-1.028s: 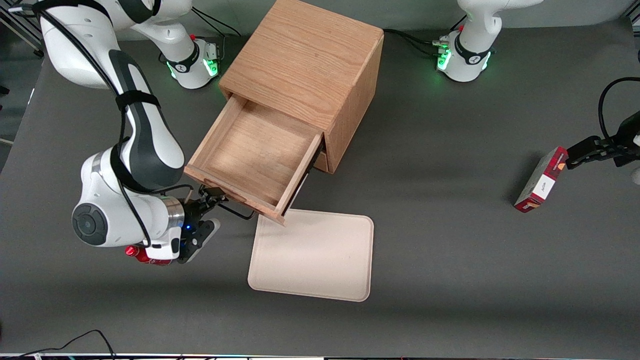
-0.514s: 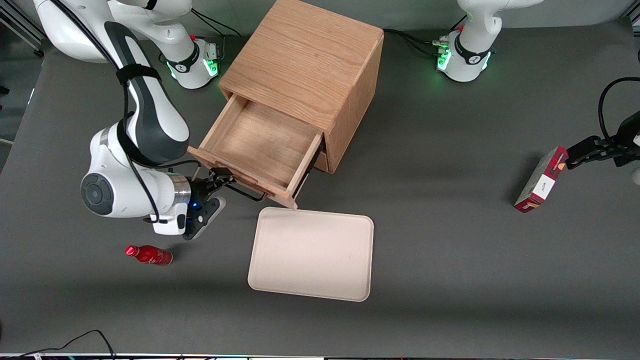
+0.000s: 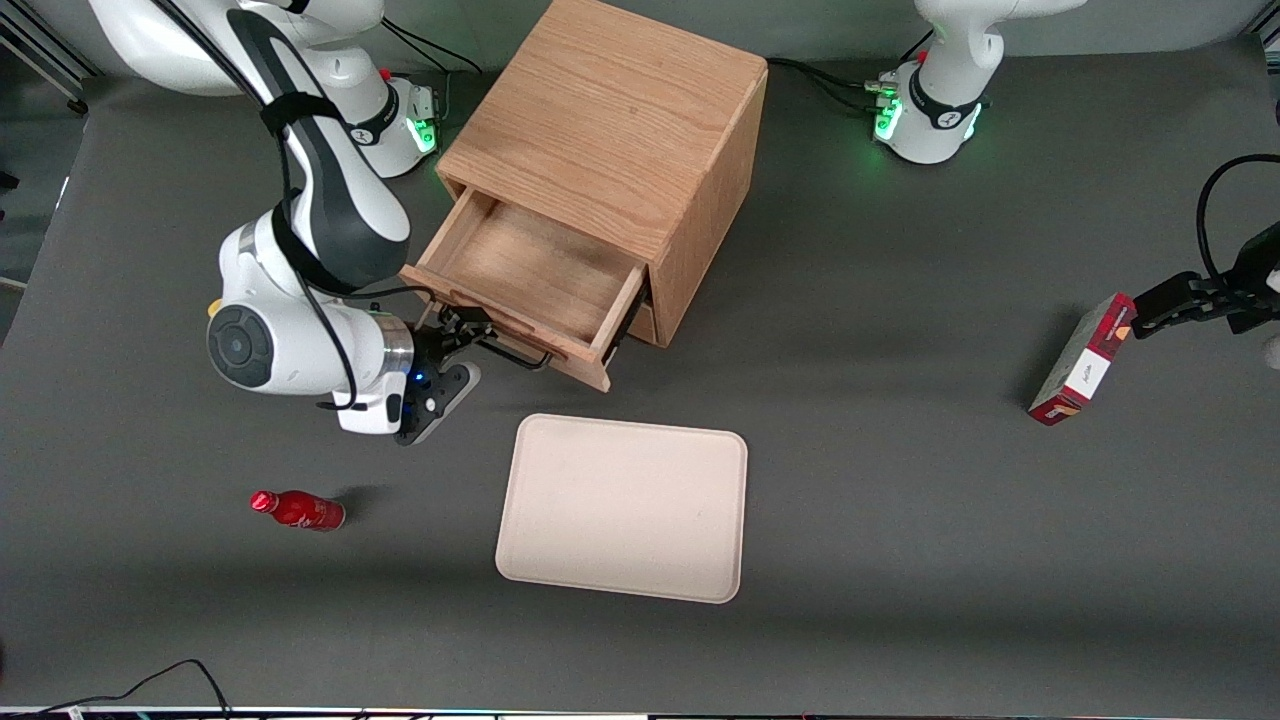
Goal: Close top drawer
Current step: 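Push the drawer front with the right gripper into the cabinet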
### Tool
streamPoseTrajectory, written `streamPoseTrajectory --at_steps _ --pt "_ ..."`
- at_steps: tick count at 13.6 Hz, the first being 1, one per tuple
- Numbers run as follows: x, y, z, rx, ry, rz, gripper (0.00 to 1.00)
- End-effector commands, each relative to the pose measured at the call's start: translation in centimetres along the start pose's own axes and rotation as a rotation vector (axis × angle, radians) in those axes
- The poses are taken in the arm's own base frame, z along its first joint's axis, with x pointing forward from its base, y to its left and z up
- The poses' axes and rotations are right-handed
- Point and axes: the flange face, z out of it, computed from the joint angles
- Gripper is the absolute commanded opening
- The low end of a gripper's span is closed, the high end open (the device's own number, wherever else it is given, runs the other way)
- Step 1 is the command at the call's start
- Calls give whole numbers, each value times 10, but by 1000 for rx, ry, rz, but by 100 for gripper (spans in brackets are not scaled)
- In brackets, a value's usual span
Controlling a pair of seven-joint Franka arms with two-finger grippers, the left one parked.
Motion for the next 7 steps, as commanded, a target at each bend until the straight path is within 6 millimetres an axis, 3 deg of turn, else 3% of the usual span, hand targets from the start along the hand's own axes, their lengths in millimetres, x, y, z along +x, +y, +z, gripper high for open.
streamPoseTrajectory --at_steps 1,7 --pt "-20 -28 7 29 24 57 100" --pt "-32 -71 23 33 34 91 100"
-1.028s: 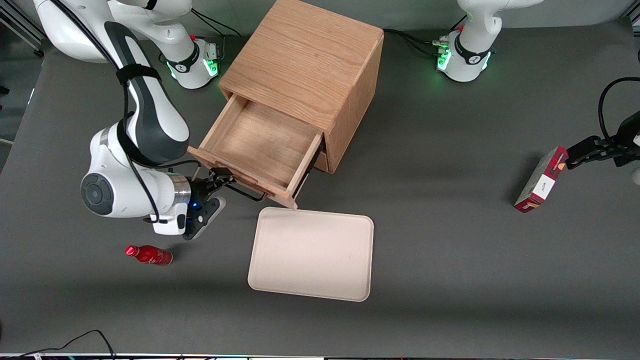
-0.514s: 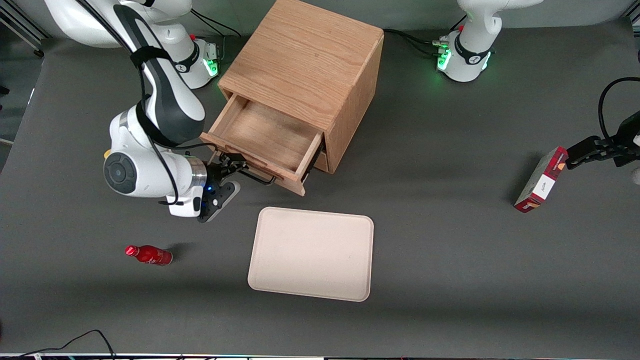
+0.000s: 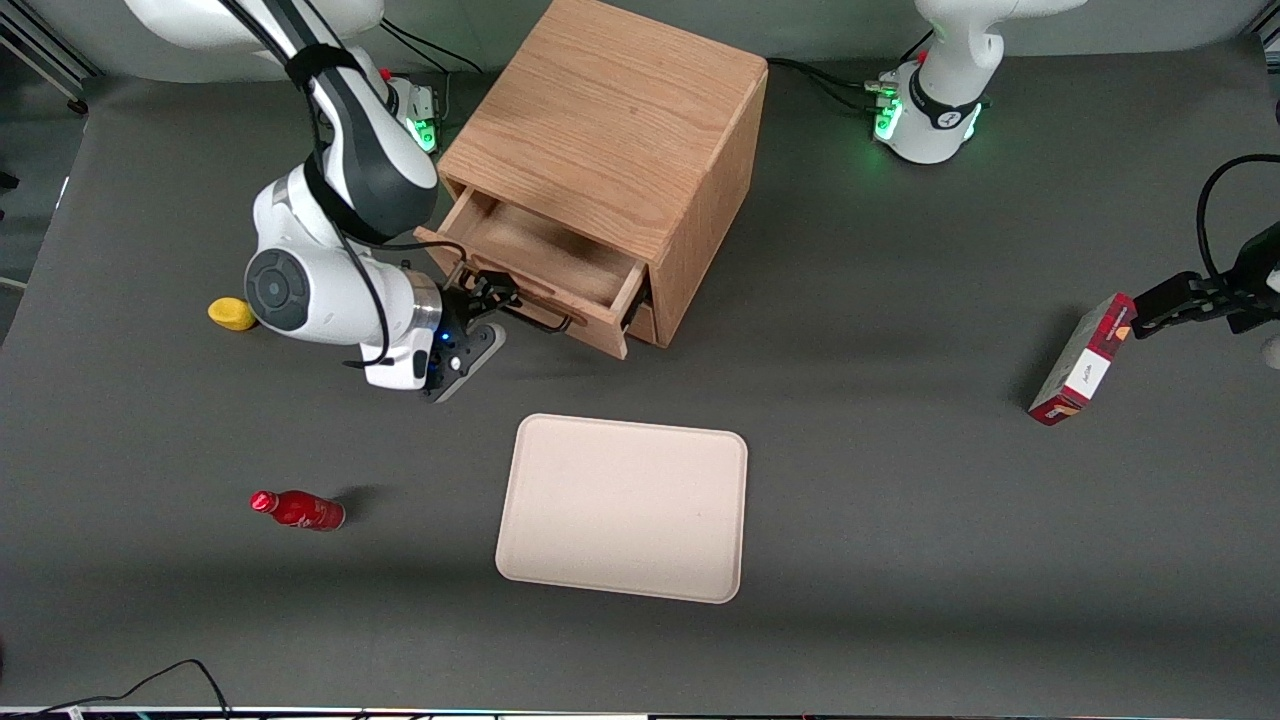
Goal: Close top drawer
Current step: 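Push the drawer front with the right gripper into the cabinet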
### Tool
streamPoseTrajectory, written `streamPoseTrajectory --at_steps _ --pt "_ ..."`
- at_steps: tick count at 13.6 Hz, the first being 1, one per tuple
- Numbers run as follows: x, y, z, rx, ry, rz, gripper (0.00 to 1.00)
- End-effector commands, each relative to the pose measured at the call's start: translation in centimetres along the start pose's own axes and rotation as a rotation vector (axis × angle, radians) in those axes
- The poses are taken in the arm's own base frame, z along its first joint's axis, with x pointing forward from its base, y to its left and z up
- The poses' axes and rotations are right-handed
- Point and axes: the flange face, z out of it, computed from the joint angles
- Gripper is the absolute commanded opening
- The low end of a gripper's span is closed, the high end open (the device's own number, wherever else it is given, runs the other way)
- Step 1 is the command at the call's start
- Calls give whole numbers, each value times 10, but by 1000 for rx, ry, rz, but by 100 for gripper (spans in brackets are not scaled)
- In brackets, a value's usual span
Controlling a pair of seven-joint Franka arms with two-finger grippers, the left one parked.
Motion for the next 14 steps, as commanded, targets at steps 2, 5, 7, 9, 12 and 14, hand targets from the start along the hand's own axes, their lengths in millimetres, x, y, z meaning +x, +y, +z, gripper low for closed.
streamPoseTrajectory --at_steps 2,5,7,9,12,14 --pt "-27 -38 12 27 33 52 100" --pt "-35 -62 24 33 29 83 100" --pt "-35 -78 29 31 23 91 100" --pt "-36 -84 27 30 26 94 100" --pt "-22 -79 -5 16 58 66 100" --pt "-22 -83 -52 -36 33 29 100"
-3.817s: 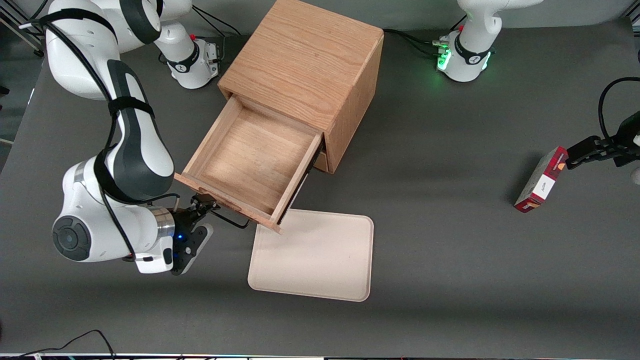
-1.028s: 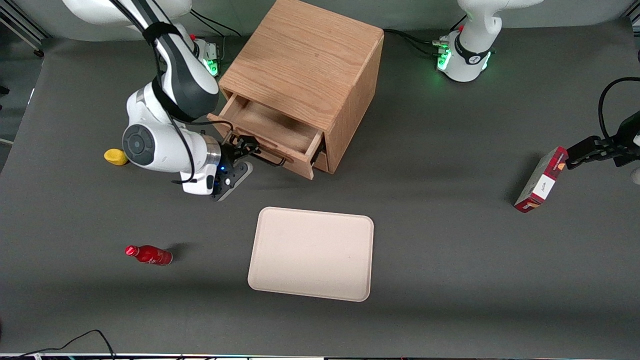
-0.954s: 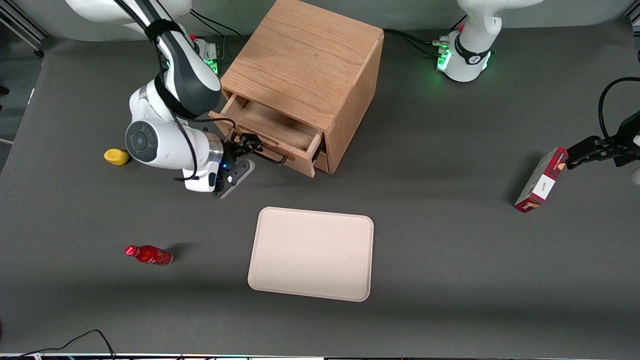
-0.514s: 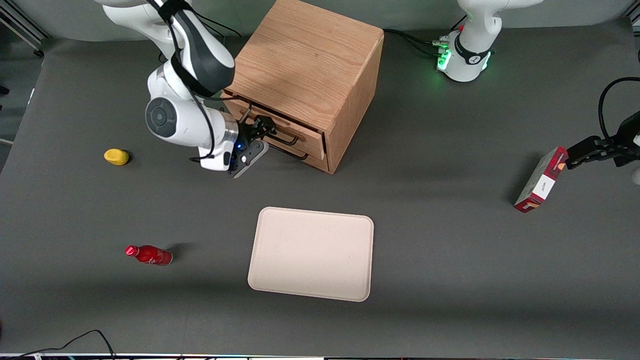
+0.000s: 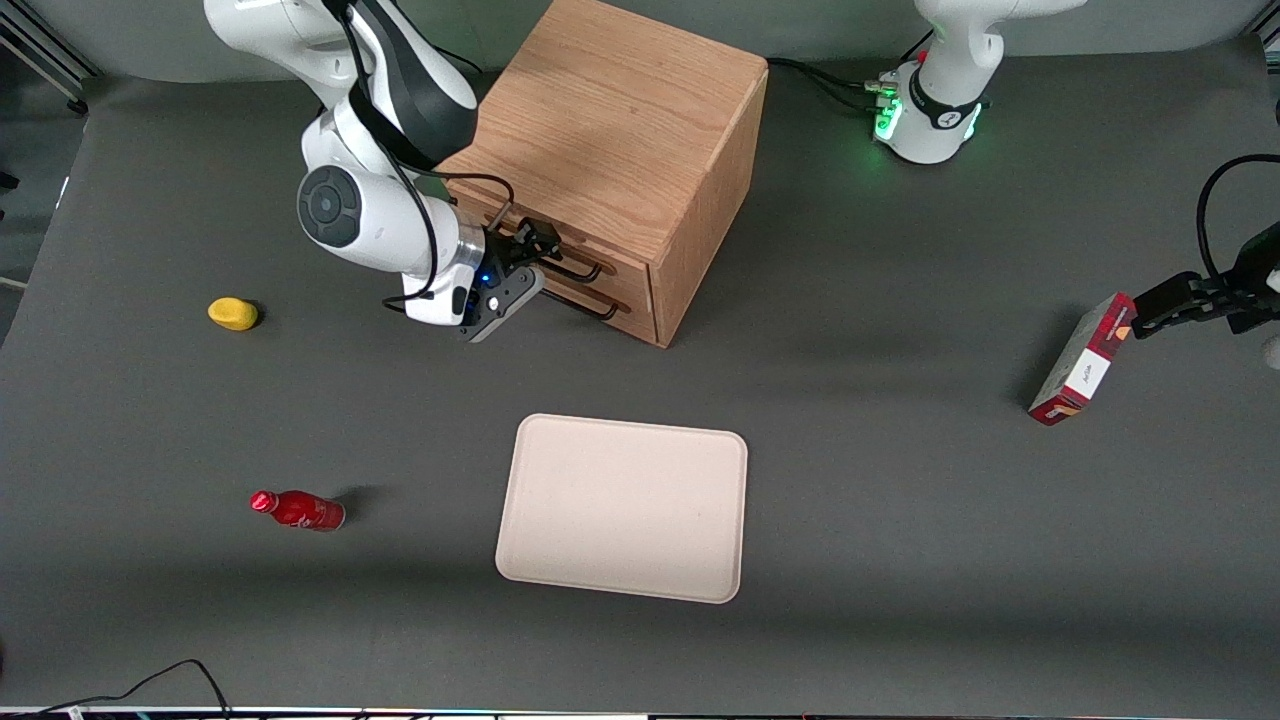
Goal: Close top drawer
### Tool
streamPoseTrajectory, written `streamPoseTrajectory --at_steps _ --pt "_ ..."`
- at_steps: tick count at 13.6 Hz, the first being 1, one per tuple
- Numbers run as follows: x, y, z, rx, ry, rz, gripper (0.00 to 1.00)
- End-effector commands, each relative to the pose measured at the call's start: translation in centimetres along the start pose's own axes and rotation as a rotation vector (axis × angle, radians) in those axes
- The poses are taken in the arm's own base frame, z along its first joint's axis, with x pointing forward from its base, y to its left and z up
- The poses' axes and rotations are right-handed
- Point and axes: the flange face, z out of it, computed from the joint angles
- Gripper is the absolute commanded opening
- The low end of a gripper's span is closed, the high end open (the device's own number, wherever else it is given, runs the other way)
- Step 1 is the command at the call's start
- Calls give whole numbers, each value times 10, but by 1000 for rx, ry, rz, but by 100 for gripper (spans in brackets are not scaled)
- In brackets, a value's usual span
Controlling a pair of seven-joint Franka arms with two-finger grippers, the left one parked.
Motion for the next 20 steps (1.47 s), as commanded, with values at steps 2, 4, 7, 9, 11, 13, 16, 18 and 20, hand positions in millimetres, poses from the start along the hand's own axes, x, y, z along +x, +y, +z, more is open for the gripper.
streamPoseTrajectory --at_steps 2,4,7,9,11,13,16,18,20 --pt "-4 -31 -117 -75 6 -58 100" --pt "-25 -58 -194 -200 65 31 100" --pt "-71 -64 -277 -339 151 297 100" --pt "-121 -40 -335 -475 265 449 100" --pt "-170 6 -361 -461 253 620 100" --pt "-199 56 -340 -393 251 706 100" --pt "-217 85 -308 -366 319 714 100" --pt "-202 90 -311 -363 312 715 100" --pt "-200 92 -312 -363 310 715 100"
